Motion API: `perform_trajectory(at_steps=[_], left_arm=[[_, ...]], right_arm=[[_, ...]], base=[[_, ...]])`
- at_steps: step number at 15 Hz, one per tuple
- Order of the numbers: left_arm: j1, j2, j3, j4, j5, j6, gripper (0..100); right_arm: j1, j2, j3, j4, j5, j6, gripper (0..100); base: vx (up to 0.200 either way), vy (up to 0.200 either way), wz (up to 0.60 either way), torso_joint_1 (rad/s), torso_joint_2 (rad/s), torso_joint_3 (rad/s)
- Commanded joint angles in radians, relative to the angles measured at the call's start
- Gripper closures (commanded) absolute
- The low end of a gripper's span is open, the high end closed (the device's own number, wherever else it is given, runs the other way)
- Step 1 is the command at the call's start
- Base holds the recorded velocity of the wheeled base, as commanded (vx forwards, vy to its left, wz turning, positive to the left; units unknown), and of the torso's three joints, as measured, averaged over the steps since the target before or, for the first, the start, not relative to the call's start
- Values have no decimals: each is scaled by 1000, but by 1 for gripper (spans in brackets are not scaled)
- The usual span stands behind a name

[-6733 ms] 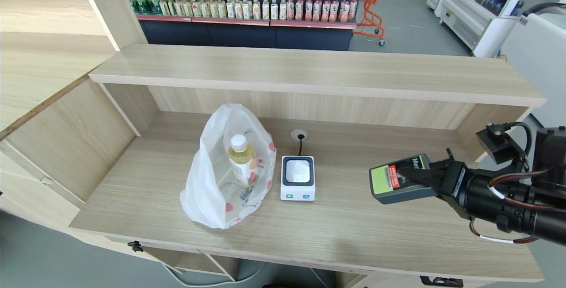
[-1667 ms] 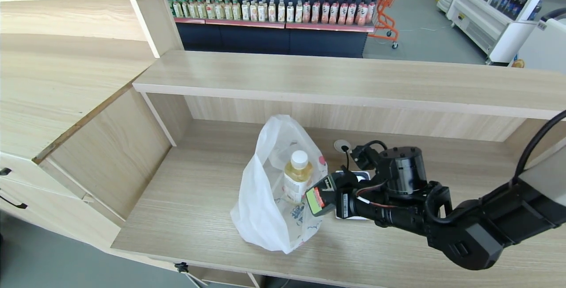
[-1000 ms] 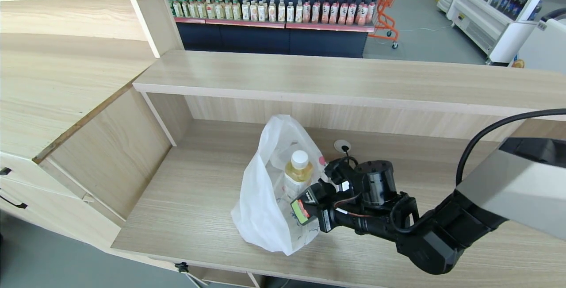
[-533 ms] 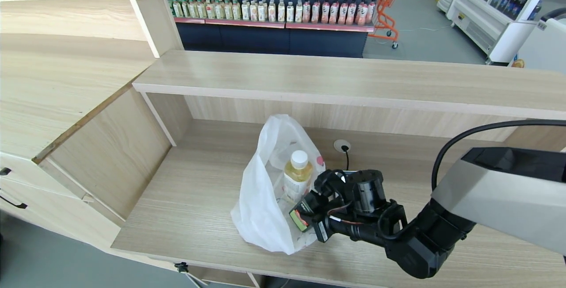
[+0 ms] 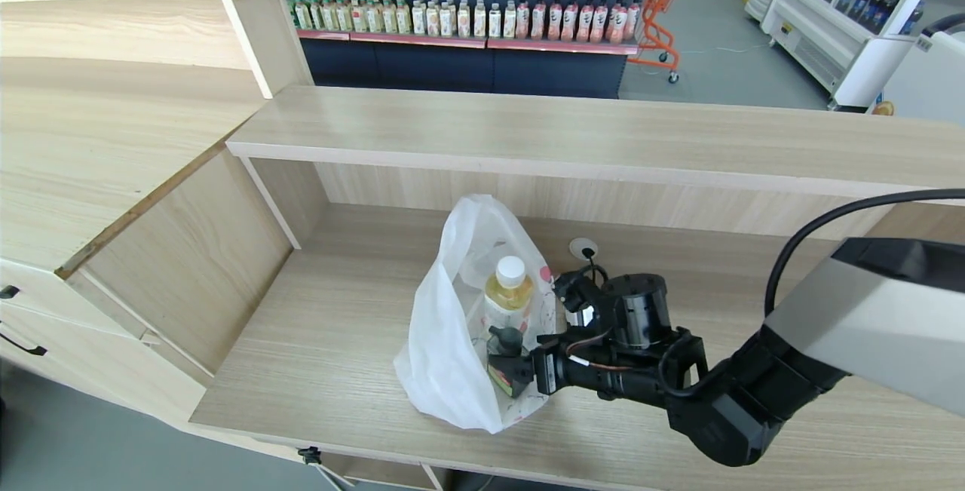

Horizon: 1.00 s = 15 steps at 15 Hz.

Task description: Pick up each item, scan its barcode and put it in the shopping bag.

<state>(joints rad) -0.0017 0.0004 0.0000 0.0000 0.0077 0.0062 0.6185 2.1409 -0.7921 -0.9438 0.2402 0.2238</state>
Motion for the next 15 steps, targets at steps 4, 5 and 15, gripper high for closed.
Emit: perform_trajectory(at_steps=[4, 5, 15], left_arm=[[0, 0, 0, 0, 0, 0, 0], [0, 0, 0, 0, 0, 0, 0], [0, 0, 0, 0, 2, 0, 0]], right_arm=[[-51, -263, 143, 62, 27, 94, 0], [-74, -378, 194, 140, 28, 81, 0], [-533, -1579, 792, 548, -234, -202, 0]], base=[[0, 0, 0, 0, 0, 0], [0, 0, 0, 0, 0, 0], [0, 0, 0, 0, 0, 0]])
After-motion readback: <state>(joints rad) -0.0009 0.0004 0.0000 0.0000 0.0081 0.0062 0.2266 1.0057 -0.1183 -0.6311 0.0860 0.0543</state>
